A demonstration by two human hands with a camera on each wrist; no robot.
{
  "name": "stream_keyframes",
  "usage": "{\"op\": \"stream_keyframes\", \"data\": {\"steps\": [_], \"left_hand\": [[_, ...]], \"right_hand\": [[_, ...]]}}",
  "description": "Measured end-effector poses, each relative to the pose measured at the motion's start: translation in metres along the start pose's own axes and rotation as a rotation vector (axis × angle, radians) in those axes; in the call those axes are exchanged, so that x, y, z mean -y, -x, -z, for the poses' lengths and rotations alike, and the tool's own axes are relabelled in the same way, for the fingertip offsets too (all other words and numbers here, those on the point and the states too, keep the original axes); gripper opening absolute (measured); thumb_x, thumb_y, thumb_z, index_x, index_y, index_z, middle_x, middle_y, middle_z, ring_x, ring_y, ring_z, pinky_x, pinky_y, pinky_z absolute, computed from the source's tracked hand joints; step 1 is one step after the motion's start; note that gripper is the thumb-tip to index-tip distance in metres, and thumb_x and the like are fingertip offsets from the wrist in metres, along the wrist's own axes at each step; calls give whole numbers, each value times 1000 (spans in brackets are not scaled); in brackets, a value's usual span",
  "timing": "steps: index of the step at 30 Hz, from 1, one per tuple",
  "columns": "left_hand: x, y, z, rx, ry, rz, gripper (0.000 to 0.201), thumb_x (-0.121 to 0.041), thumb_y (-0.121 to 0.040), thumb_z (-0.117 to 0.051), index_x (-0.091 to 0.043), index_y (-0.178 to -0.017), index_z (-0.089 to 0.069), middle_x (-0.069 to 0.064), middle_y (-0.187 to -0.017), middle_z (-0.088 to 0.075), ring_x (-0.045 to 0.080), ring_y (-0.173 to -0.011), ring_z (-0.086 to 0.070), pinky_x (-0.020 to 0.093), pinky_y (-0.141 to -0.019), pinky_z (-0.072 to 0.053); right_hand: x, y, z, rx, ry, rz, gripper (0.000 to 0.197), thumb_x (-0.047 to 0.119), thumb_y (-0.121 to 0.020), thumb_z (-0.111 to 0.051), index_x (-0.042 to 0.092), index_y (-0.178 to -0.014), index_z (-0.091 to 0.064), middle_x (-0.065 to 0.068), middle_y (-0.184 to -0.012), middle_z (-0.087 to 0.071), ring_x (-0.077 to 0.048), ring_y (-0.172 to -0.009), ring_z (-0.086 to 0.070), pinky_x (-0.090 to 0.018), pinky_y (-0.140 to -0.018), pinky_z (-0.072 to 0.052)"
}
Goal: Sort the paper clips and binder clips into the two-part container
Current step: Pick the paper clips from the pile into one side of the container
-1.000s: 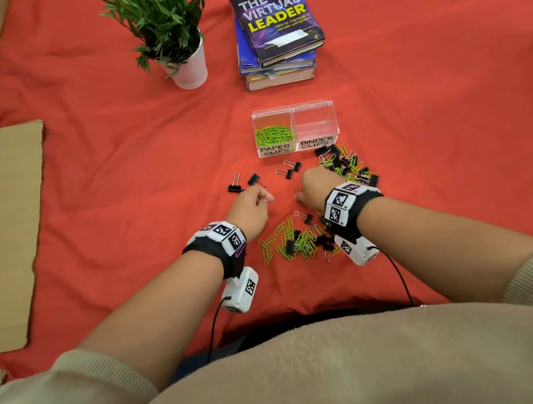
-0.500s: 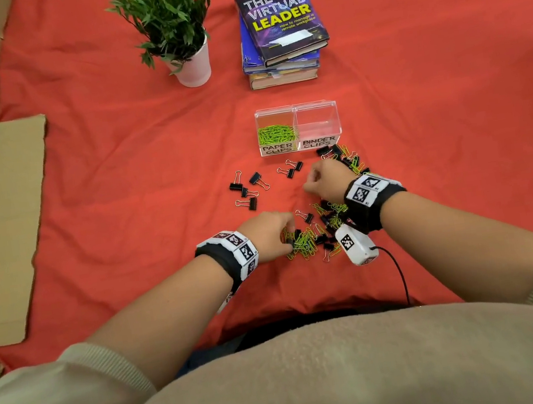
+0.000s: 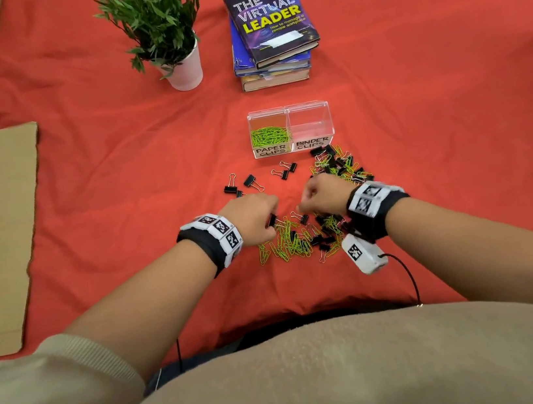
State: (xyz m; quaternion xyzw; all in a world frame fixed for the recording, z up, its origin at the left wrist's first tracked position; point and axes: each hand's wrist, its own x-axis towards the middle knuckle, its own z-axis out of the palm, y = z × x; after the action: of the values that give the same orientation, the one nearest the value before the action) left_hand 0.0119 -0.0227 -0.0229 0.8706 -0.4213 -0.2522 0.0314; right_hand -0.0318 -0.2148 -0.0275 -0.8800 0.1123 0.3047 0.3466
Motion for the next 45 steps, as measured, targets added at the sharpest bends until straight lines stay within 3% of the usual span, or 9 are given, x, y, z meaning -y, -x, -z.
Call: {"op": "stream_keyframes", "data": {"steps": [4,7,11,14,23,29,34,40,45], "left_hand": [[14,-5,17,-8,-71,9,30,-31,-78,-60,-16,-103,-52,5,-107,-59,28,-99,-59,37,-75,-48],[17,-6,24,-14,-65,17,31,-30,-79,-60,-16,-105,-53,5,-107,-59,27,-98,-58,37,-74,-48],[20,-8,23,-41,-60,55,30,-29,-80,-59,-16,-107,-53,5,-110,-60,27,-101,-58,37,-75,-48],[26,-10,23,-82,-37,214,33,-27,-84,-56,-12,-114,-51,10,-115,-59,31,-106,-57,40,-79,-48],[4,0,-3,11,53,239,22,-33,-83,-55,-18,-99,-56,4,-104,-63,26,-96,-62,36,-75,-48],[-27,0,-35,-14,92,337,42,-46,-84,-59,-11,-107,-54,9,-109,-62,30,-100,-61,37,-75,-48],[-29,1,-40,-33,110,366,35,-34,-91,-55,-7,-114,-50,13,-116,-59,34,-107,-58,40,-80,-47],[-32,0,-40,-23,161,376,32,-30,-90,-54,-7,-112,-52,13,-113,-60,33,-104,-59,40,-78,-47],[-37,-4,-42,-19,227,414,30,-27,-87,-57,-6,-108,-53,14,-109,-60,34,-99,-59,39,-77,-47]], "right_hand": [[4,-3,-20,24,453,116,25,28,-84,-64,4,-94,-63,-13,-92,-69,-27,-84,-65,-33,-71,-52],[4,-7,-17,-81,427,120,20,24,-86,-57,12,-103,-55,-8,-98,-65,-26,-87,-62,-30,-70,-49],[10,-7,-11,-79,316,181,27,20,-85,-59,17,-111,-54,5,-78,-55,-20,-74,-57,-27,-65,-45],[11,-6,-17,-23,406,245,28,18,-86,-56,23,-113,-56,8,-67,-49,-19,-71,-54,-30,-64,-47],[3,-8,-22,-23,517,313,32,24,-87,-57,28,-119,-55,-4,-110,-62,-25,-102,-59,-34,-77,-51],[-2,-7,-31,-26,533,301,19,24,-90,-55,12,-105,-56,-7,-110,-59,-26,-100,-57,-36,-82,-49],[-6,-2,-28,-38,278,219,16,24,-91,-58,9,-95,-60,-8,-102,-59,-21,-90,-56,-35,-87,-47],[1,7,-3,-17,-352,46,10,22,-80,-74,17,-75,-66,-5,-71,-65,-11,-51,-48,-24,-50,-41],[4,5,5,12,-674,34,11,8,-80,-71,15,-71,-69,-4,-70,-69,-7,-42,-43,-20,-43,-37]]}}
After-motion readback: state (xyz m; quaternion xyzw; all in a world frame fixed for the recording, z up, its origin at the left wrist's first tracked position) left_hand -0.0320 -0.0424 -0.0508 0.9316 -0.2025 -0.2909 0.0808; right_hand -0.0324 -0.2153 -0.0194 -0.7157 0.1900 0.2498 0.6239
